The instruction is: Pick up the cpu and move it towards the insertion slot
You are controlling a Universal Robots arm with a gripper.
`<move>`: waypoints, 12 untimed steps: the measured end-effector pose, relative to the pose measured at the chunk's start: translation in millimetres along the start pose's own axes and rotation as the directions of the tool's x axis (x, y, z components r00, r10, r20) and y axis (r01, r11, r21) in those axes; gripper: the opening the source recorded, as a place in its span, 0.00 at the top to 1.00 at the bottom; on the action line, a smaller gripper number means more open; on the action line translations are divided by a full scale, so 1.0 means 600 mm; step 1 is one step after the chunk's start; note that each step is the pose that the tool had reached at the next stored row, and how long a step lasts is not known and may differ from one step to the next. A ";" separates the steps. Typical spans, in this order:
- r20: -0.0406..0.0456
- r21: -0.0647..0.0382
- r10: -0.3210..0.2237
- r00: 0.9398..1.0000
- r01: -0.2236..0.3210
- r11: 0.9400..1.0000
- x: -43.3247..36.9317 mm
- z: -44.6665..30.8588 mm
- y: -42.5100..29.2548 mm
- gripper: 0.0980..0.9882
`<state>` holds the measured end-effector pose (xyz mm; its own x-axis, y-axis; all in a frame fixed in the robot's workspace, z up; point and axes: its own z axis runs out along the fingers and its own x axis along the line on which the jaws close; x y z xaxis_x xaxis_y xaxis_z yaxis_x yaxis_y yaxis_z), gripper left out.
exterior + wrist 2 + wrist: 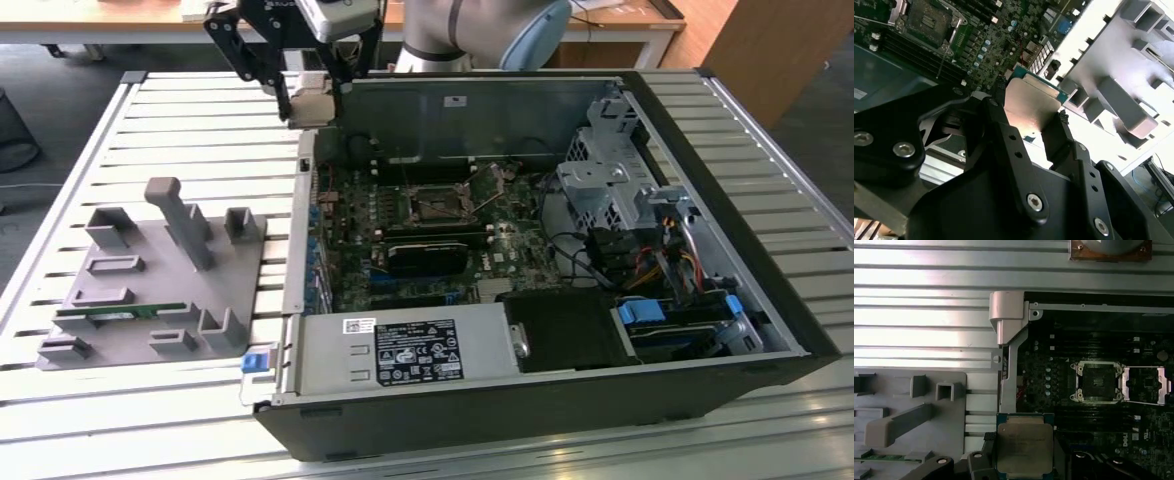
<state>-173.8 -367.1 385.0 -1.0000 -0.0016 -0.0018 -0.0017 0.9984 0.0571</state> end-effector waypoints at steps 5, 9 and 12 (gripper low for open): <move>0.000 0.000 0.000 1.000 0.000 1.000 -0.013 0.000 0.004 0.51; 0.000 0.000 0.000 1.000 0.000 1.000 -0.024 0.000 0.007 0.51; 0.000 0.000 0.000 1.000 0.000 1.000 -0.033 0.001 0.009 0.51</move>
<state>-153.7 -361.5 385.0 -1.0000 -0.0016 -0.0019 -0.0017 0.9984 0.0572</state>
